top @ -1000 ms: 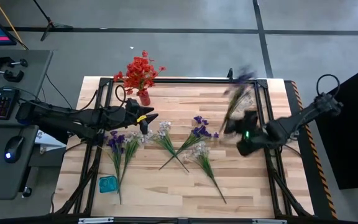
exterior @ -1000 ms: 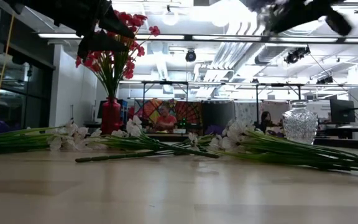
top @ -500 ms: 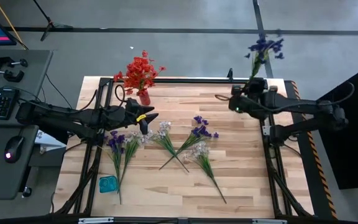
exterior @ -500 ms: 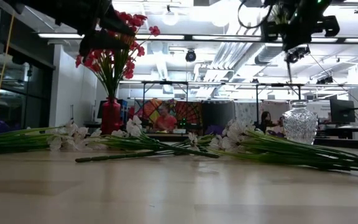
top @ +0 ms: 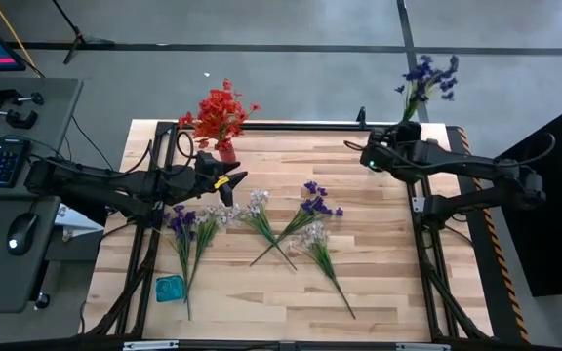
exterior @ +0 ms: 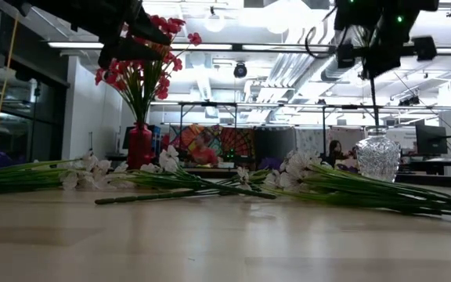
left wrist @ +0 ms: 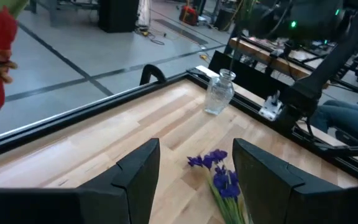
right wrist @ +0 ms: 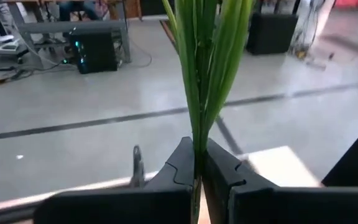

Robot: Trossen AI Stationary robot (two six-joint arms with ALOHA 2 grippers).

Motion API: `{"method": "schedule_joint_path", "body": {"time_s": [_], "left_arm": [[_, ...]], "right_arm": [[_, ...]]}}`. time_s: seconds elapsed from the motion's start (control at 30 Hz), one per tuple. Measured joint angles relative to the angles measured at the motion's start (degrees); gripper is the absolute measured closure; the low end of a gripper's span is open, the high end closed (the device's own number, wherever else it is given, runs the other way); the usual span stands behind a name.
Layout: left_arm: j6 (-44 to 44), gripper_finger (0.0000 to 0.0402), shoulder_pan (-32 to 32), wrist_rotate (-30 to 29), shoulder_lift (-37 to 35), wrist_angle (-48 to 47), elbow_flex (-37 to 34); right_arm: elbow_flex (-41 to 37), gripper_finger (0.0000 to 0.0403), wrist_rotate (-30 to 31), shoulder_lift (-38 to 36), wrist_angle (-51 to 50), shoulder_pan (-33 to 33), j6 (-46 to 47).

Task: Sort flowers into vase by color
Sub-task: Put the right violet flowers into the transparent vase

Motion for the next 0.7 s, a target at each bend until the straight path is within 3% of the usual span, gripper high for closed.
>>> {"method": "schedule_joint_path", "body": {"time_s": [0.27,0.53,0.7], "left_arm": [[0.0,0.0211,0.0,-0.1,0.0,0.0,0.0],[0.1,0.0211,0.0,-1.2,0.0,-0.1,0.0],[1.3,0.0211,0.0,-1.4,0.0,-0.1,0.0]], "right_arm": [[-9.9,0.0403,-2.9,0.0,9.4,1.9,2.5],[-11.7,0.0402,-8.3,0.0,10.4,2.1,-0.5],[-11.7,0.0362,-10.7,0.0,10.4,2.1,-4.2]]}}
